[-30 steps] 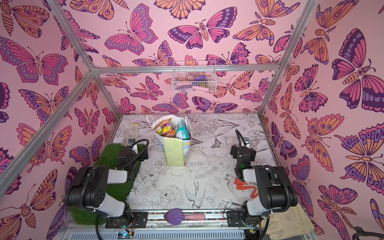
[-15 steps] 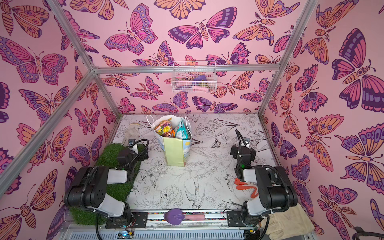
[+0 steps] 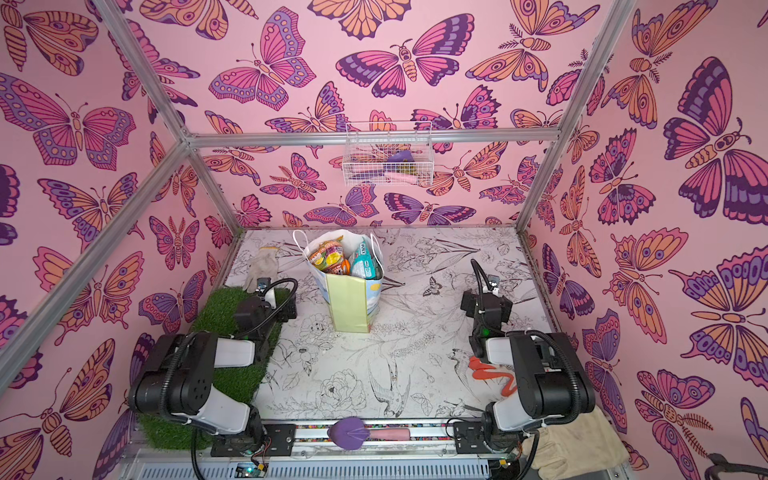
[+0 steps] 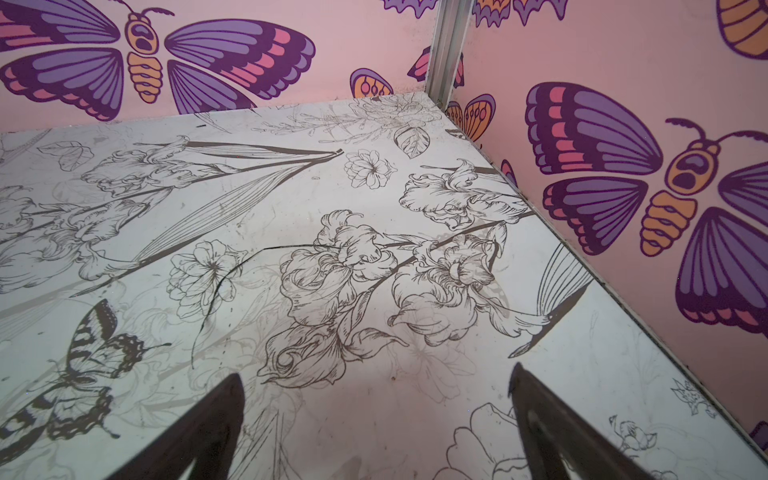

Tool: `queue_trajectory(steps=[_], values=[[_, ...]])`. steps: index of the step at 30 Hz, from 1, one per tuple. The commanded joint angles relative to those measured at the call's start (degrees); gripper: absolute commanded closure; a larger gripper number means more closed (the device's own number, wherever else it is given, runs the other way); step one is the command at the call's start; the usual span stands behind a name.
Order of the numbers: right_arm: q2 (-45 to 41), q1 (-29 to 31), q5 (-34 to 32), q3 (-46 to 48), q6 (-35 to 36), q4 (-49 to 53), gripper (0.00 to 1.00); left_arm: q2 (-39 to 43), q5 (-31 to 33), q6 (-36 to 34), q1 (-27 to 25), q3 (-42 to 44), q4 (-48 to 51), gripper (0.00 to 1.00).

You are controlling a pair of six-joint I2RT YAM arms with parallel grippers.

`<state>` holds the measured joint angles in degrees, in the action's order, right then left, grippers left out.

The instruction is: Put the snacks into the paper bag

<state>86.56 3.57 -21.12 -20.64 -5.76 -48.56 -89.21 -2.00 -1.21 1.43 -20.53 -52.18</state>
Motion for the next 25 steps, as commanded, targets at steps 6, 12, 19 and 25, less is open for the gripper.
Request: queue_trajectory(steps=[6,12,19,25], values=[[-0.60,0.30,-0.27,-1.15,-0.04,0.14,0.01,0.44,-0.99,-0.55,-0.01,-0.47,-0.19,0.01],[-0.52,0.36,-0.27,-1.15,-0.04,0.13,0.01,0.45,-0.99,-0.59,-0.02,-0.54,-0.16,0.01],[-0.58,0.30,-0.24,-1.14,-0.02,0.13,0.01,0.48,-1.07,-0.56,-0.02,-0.56,-0.08,0.01],[-0.63,0.34,-0.32,-1.07,0.02,0.06,0.01,0.40,-2.44,0.25,0.94,-0.88,0.60,0.01]])
